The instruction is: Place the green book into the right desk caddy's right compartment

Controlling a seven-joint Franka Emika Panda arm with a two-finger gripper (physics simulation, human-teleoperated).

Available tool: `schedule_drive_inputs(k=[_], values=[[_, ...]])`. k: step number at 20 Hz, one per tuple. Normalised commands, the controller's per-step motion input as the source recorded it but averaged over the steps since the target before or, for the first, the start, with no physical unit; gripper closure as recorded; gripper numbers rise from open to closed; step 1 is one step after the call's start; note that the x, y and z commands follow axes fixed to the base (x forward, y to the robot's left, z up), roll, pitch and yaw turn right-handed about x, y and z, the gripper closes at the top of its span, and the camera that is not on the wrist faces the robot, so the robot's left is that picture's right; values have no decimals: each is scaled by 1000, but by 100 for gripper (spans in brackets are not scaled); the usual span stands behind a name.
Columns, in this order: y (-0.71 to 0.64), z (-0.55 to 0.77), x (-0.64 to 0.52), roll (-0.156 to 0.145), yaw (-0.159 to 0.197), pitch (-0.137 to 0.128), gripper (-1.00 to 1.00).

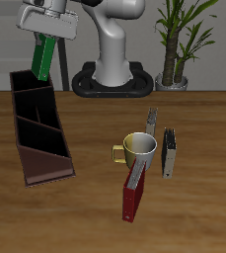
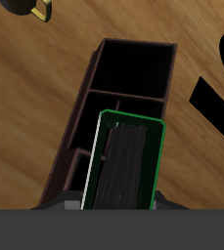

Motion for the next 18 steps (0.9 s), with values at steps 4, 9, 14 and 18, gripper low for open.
schedule_drive_inputs(k=[4, 9, 14, 18], values=[[76, 3, -189, -3, -29, -17, 100], [5, 8, -157, -8, -21, -22, 100], [-27, -89, -117, -9, -39, 21, 100], [11, -21, -144, -8, -23, -14, 100]])
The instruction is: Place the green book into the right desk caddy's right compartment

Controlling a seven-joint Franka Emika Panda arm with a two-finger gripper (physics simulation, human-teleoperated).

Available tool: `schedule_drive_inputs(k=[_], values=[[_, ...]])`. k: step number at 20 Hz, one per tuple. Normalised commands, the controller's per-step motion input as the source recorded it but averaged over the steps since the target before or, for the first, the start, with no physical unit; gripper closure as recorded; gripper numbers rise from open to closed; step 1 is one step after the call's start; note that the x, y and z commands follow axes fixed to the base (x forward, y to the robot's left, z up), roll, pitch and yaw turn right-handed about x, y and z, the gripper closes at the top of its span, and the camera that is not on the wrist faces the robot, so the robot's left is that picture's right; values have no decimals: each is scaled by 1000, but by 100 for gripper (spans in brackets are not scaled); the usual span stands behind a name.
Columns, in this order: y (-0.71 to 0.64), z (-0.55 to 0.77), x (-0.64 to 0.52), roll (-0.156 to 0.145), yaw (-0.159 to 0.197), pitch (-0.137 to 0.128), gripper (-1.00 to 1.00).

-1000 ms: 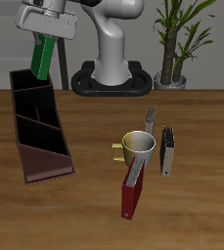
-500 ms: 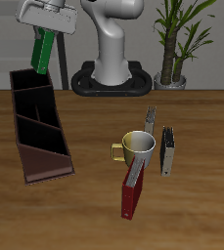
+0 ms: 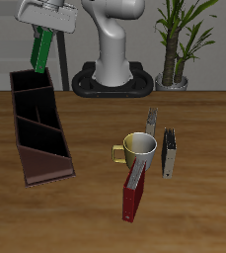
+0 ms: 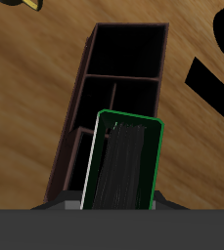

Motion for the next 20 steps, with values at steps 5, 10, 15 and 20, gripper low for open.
schedule_drive_inputs(k=[5, 10, 15, 20], values=[[58, -39, -153, 0, -31, -2, 100], [-3, -12, -94, -11, -19, -7, 100], [-41, -28, -60, -23, -37, 12, 100], [-27, -85, -21, -16, -22, 13, 100]])
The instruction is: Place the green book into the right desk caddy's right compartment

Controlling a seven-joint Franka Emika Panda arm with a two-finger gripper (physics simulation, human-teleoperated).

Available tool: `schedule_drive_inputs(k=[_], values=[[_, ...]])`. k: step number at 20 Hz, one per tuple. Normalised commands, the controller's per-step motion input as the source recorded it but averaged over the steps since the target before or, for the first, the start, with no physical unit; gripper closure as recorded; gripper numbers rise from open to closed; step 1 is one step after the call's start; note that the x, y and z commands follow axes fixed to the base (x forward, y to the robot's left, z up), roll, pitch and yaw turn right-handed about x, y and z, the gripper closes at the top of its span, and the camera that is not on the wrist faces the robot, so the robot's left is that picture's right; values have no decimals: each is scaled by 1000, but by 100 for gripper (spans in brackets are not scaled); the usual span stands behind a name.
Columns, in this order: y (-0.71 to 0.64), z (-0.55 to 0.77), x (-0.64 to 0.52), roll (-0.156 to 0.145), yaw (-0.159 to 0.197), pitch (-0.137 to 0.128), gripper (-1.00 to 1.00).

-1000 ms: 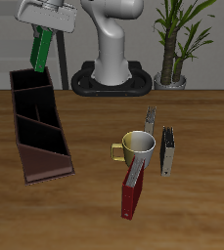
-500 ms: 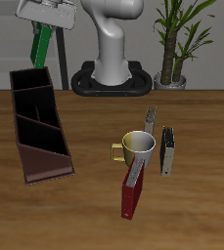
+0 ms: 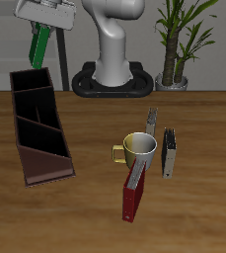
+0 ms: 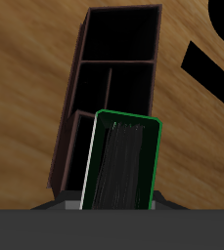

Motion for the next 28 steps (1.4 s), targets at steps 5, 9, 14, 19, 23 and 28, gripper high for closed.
schedule_drive_inputs(k=[5, 9, 14, 19, 23, 28], values=[[-88, -85, 18, -24, -32, 23, 100], [-5, -113, 60, -6, -24, 26, 100], [1, -44, -3, 2, -23, 15, 100], [-8, -71, 32, 5, -12, 17, 100], [11, -42, -43, 6, -9, 7, 100], [-9, -66, 19, -2, -21, 13, 100]])
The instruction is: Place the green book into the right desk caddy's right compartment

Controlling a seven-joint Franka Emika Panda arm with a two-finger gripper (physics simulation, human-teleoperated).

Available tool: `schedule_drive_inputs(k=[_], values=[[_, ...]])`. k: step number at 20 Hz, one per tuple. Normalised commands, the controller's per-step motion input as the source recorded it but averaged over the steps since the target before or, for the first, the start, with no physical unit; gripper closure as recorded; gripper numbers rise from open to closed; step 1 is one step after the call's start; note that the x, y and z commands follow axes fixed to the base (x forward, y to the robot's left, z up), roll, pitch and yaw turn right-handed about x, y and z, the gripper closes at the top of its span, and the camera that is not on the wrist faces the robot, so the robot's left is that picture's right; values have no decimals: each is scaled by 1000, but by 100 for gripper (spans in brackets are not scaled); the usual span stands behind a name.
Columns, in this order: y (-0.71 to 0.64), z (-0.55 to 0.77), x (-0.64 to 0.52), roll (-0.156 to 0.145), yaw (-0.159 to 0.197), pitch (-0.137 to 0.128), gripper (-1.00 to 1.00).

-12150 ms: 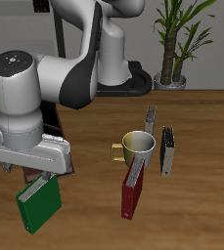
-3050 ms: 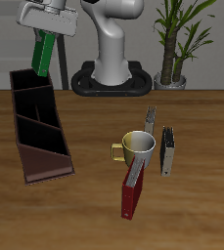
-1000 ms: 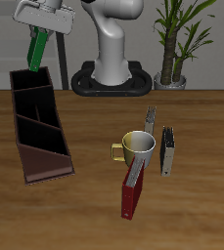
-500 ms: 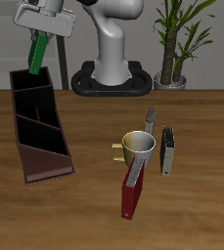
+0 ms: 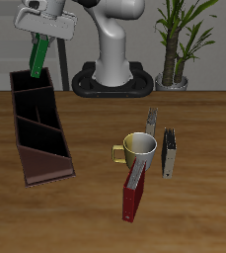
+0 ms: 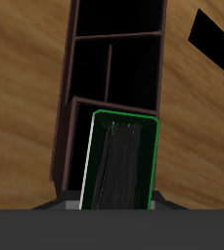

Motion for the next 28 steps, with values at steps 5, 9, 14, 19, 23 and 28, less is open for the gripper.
schedule_drive_inputs(k=[5, 9, 14, 19, 23, 28], values=[[14, -98, 41, 2, -13, 21, 100], [-41, -61, 27, -14, -27, 12, 100], [-38, -64, 44, -2, 1, 3, 100], [-84, -57, 93, -18, -13, 16, 100], [-38, -60, 92, 3, 6, 15, 100], [-59, -76, 39, -12, -22, 26, 100]])
